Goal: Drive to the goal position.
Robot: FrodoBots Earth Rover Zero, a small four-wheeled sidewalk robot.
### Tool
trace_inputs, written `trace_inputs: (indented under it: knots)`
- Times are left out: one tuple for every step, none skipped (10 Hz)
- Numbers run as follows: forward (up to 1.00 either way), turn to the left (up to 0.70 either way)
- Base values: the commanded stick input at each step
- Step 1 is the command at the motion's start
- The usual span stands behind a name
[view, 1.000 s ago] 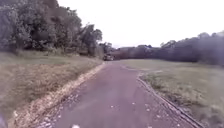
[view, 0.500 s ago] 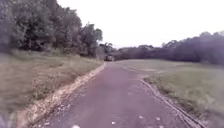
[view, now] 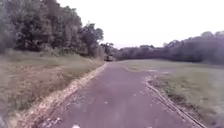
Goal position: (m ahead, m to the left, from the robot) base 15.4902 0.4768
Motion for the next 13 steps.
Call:
trace_inputs:
  knots:
    - [0.70,0.00]
    - [0.70,0.00]
    - [0.70,0.00]
    - [0.70,0.00]
    - [0.70,0.00]
    - [0.70,0.00]
    - [0.70,0.00]
    - [0.70,0.00]
    - [0.70,0.00]
    - [0.70,0.00]
    - [0.70,0.00]
    - [0.70,0.00]
    - [0.70,0.00]
